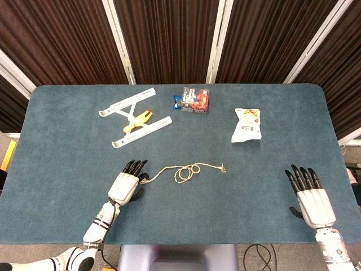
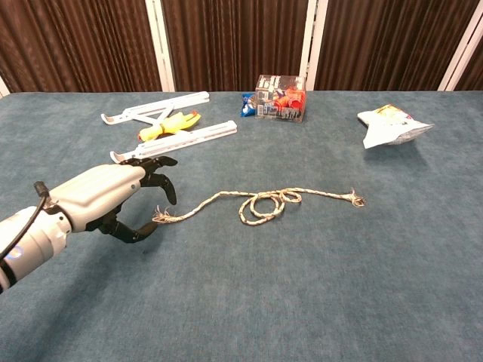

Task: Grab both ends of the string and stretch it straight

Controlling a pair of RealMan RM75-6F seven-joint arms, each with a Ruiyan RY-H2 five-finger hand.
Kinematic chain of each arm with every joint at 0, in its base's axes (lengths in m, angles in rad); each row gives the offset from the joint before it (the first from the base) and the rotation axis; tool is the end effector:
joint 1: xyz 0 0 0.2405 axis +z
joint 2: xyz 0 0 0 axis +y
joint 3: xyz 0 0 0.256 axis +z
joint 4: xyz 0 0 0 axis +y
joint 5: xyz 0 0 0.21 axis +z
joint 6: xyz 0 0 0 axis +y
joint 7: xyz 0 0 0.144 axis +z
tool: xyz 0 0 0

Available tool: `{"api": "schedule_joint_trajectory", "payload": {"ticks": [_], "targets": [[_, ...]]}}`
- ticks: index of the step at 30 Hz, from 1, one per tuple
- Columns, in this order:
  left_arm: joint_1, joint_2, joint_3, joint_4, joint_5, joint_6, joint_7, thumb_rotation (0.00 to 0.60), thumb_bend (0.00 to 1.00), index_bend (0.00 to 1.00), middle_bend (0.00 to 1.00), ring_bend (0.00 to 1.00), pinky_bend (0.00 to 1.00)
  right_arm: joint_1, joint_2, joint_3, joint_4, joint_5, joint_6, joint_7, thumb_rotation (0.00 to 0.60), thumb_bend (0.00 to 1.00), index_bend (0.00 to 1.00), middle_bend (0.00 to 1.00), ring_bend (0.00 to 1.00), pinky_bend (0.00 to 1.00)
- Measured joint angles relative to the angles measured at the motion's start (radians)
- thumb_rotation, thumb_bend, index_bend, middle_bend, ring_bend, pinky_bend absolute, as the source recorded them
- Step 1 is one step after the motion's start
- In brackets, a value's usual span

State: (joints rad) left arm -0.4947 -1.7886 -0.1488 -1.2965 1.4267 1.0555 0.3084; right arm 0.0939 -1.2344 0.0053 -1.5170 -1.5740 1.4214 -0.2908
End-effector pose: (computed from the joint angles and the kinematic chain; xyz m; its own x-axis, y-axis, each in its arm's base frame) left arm -0.1769 0.2795 -0.0735 0.4200 0.2207 0.8803 0.8646 -0.3921 -0.3142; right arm -0.3141 -0.1738 0.1115 0.6362 -0.0774 0.7676 -0.7704 -0.1167 0.6268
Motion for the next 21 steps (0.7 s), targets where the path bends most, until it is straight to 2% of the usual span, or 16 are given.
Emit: {"api": "schedule_joint_trajectory", "payload": {"ticks": [8,21], "targets": [[-0.03,-0.057,-0.009,0.098,-0.046,-0.001,0.029,0.6,0.4,0.42,0.04,0.0,0.06,0.004,0.0,0.004,0.002,0.009,-0.001,0.003,0.6,0.19,0.0,0.0,0.0,0.0],[-0.058,-0.088,-0.005,0.142,-0.074,-0.009,0.023,0.6,0.4,0.47,0.05,0.0,0.07,0.006,-0.004,0.005,0.003,0.019,-0.003,-0.002,0.6,0.19,0.0,0.0,0.0,0.0]]}}
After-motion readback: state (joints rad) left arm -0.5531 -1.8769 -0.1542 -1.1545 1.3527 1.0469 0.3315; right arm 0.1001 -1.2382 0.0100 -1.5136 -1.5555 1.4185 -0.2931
